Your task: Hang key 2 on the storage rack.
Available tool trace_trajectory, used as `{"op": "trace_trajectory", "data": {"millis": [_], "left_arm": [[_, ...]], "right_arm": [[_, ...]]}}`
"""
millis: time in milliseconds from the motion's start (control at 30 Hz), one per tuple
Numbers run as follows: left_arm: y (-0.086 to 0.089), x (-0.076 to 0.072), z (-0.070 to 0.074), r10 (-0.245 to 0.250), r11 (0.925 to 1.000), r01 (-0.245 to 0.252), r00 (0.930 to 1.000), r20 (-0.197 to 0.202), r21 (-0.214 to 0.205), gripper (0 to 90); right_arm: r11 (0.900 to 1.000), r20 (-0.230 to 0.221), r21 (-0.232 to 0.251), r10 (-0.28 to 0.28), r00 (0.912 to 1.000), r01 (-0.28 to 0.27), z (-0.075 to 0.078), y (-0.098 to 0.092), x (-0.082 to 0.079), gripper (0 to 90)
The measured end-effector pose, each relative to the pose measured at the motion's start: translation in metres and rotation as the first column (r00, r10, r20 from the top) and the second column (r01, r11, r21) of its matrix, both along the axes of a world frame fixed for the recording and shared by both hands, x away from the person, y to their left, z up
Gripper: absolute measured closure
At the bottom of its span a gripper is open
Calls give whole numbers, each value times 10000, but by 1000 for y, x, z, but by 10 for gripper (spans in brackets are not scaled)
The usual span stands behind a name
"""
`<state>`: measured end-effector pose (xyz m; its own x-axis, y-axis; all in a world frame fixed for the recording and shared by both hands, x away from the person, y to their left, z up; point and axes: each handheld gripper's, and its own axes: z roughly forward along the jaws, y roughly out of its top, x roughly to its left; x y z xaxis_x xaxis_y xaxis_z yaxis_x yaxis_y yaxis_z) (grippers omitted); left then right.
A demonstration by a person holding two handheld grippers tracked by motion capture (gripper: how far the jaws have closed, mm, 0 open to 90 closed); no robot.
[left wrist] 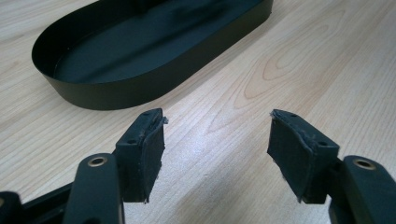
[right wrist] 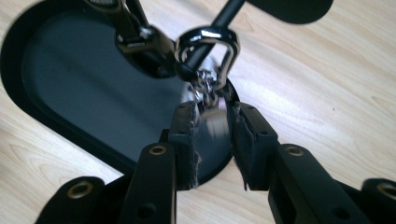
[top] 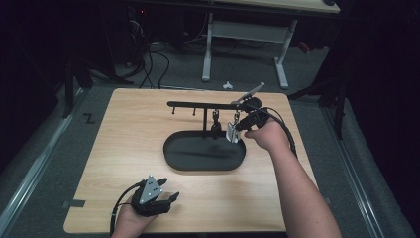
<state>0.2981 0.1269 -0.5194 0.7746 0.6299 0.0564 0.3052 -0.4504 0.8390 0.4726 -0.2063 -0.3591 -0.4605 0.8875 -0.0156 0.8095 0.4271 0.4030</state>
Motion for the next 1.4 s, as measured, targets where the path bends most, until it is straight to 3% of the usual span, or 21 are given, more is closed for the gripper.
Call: {"op": "trace_trajectory", "data": {"millis": [233,500,867,1033,1100,1400], "left_arm": [[-1,-1,0,-75,10000,75,10000,-36,53,363],[2,0,0,-8,10000,8,10000,-41,-16,363],[-1,-1,-1,-47,10000,47,10000,-22,52,363],[-3,-1,-3,-124,9998,125,9999,-105,156,363],[-4,-1,-3,-158,9997,161,9998,-136,203,363],[-6,-2,-5,-201,9993,207,9996,-179,311,361]], "right_arm": [[9995,704,328,-17,9975,-6,1,4,-1,790],[9991,913,268,-349,9952,326,-11,5,5,781],[9966,775,554,-648,9949,606,-32,-10,-10,696],[9938,794,838,-795,9937,728,-46,-17,-23,543],[9954,919,715,-699,9933,634,-51,-19,-28,503],[9854,1220,1554,-895,9885,700,-82,-39,-63,424]]}}
